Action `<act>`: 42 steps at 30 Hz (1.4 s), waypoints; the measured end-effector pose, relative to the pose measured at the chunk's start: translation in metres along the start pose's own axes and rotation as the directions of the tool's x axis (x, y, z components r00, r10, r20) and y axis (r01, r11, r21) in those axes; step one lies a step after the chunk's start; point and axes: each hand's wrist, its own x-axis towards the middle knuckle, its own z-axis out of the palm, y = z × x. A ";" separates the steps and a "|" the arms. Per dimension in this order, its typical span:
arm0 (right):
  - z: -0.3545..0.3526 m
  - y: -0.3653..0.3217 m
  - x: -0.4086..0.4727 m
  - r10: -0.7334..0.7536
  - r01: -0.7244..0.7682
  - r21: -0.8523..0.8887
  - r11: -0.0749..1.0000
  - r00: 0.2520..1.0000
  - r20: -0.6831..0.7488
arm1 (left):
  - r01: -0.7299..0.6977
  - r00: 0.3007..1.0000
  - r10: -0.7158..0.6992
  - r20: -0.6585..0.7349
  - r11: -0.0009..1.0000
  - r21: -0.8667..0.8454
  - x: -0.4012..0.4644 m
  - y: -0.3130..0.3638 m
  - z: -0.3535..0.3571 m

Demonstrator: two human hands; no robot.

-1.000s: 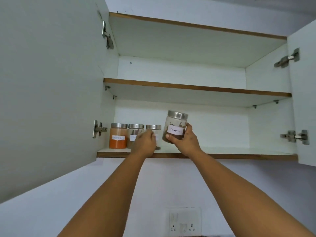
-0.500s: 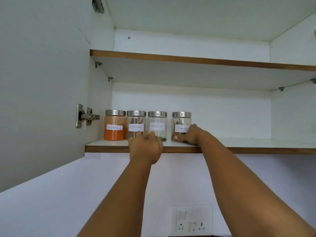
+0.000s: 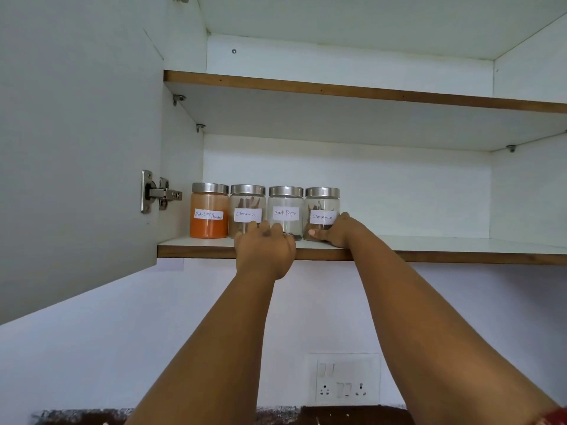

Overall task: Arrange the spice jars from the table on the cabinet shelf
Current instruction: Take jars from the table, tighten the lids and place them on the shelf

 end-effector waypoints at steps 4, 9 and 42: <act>0.000 0.000 -0.001 0.010 -0.010 -0.023 1.000 1.000 -0.001 | 0.002 1.000 -0.003 0.011 1.000 0.008 0.000 0.000 0.001; -0.002 -0.001 -0.005 0.069 -0.069 -0.045 0.997 0.998 0.003 | -0.007 1.000 0.007 0.009 1.000 -0.015 0.001 -0.001 -0.001; 0.316 0.239 -0.429 0.139 -0.041 -0.188 0.981 0.828 0.544 | 0.637 0.461 -0.129 0.878 0.737 -0.226 -0.492 -0.025 0.161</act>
